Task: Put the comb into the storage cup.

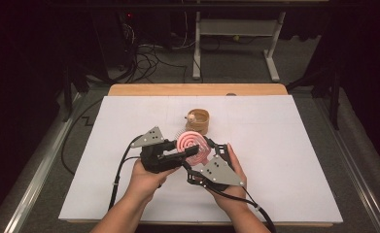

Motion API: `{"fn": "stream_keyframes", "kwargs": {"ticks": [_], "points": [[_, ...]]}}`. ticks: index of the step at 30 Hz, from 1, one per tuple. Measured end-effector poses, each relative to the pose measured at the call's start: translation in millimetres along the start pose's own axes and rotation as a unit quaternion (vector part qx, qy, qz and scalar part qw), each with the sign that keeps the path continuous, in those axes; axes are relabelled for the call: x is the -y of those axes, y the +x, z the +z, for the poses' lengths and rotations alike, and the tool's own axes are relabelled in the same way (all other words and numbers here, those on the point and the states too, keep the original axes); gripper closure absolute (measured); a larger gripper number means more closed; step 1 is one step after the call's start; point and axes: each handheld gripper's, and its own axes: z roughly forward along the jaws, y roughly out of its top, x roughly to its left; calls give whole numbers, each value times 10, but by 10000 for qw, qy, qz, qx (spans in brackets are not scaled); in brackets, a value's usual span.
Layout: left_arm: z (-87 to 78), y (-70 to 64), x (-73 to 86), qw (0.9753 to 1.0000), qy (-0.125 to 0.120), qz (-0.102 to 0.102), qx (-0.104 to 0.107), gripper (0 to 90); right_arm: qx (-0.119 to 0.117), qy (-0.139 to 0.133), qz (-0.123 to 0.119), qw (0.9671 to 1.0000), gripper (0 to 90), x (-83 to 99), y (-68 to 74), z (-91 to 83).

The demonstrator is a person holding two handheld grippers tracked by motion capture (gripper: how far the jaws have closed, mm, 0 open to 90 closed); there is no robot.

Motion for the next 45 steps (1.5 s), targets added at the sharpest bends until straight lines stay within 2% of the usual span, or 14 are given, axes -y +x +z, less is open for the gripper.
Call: {"fn": "stream_keyframes", "kwargs": {"ticks": [4,13,32,45], "points": [[14,2,11,9999,53,34,-86,621,-4,102,74,9999,201,18,2,28],[-9,-35,-9,9999,-51,113,-107,623,41,-7,135,9999,201,0,6,19],[-11,-50,-13,9997,-57,176,-160,625,109,4,62,9999,193,-7,25,17],[-13,-55,-14,9995,-30,250,-174,629,78,37,25,10000,141,6,49,45]]}}
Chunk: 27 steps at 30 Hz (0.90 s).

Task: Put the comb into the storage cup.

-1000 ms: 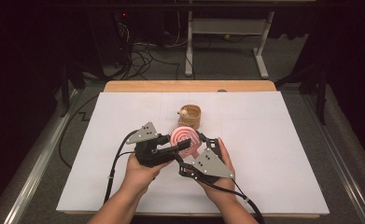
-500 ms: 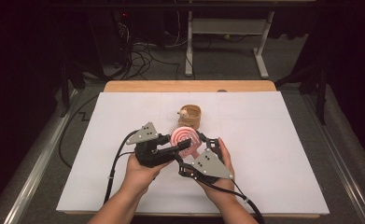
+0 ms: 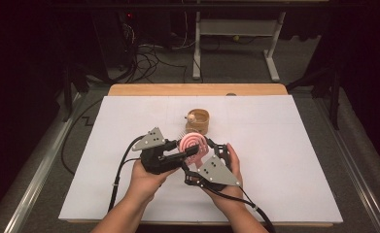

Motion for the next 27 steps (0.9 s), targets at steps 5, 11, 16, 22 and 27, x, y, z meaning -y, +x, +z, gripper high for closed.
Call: {"fn": "stream_keyframes", "kwargs": {"ticks": [5,11,16,22,27], "points": [[-18,-8,-13,10000,-33,32,-23,630,-49,57,6,10000,120,8,1,9],[-26,-9,-18,10000,-67,44,-33,631,-49,54,90,9999,90,10,-8,17],[-59,-2,-35,9999,-126,71,-83,632,-141,87,203,9997,63,17,-20,26],[-122,13,-60,9995,-227,137,-177,633,-271,102,370,9989,26,22,-36,34],[-158,24,-71,9991,-268,197,-269,634,-371,166,462,9981,4,41,-42,45]]}}
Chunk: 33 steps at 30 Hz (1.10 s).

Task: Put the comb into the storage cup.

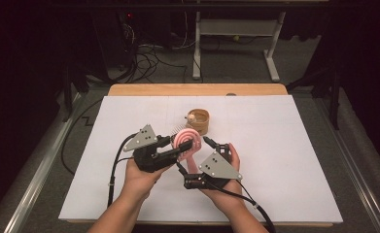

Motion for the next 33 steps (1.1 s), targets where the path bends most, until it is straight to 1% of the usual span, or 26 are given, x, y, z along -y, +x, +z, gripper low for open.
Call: {"fn": "stream_keyframes", "kwargs": {"ticks": [2,6,7,10,13,14,15,19,23,26,27,28,31,33], "points": [[-15,10,-6,10000,-20,5,-4,634,-31,15,41,10000,3,12,-11,-2],[-39,28,-11,9999,-49,37,-102,635,-58,56,125,9999,3,32,-43,-21],[-45,35,-11,9999,-58,50,-134,635,-32,42,183,9998,3,37,-47,-25],[-61,47,-11,9998,-72,49,-205,635,-5,50,209,9998,3,54,-89,-56],[-85,76,-11,9995,-94,51,-304,635,26,132,234,9996,3,87,-147,-113],[-85,76,-11,9995,-94,51,-304,635,26,132,234,9996,3,87,-147,-113],[-91,84,-9,9994,-100,53,-335,635,68,137,238,9996,3,102,-163,-126],[-120,122,-6,9991,-105,48,-399,635,148,235,311,9991,3,184,-269,-204],[-139,147,-7,9989,-97,55,-458,636,283,333,441,9981,4,293,-410,-313],[-150,159,-8,9987,-97,70,-498,636,410,437,498,9970,4,365,-516,-392],[-154,164,-8,9986,-89,86,-512,636,481,494,527,9962,3,412,-583,-446],[-156,167,-8,9985,-77,105,-536,636,481,494,527,9962,3,412,-583,-446],[-170,180,-8,9982,-60,112,-588,636,608,513,615,9949,4,477,-667,-532],[-184,193,-10,9980,-67,103,-615,636,727,560,662,9936,4,531,-753,-620]]}}
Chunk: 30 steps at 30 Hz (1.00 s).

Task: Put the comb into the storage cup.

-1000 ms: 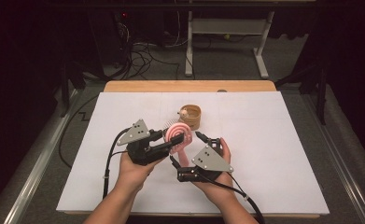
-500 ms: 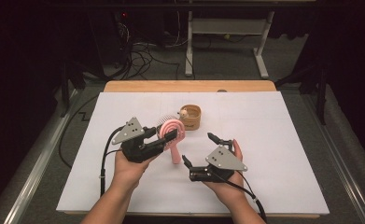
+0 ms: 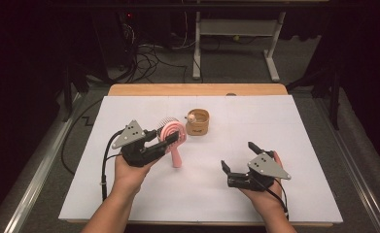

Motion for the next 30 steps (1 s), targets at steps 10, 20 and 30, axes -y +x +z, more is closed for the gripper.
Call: {"fn": "stream_keyframes", "kwargs": {"ticks": [10,20,30], "points": [[-62,91,-1,9999,-36,-62,-155,636,217,85,174,9996,3,144,-221,-179],[-123,146,-9,9996,-80,-80,-262,636,454,70,345,9983,3,268,-404,-377],[-98,161,17,9996,-86,-127,-240,636,501,39,425,9978,3,317,-431,-382]]}}
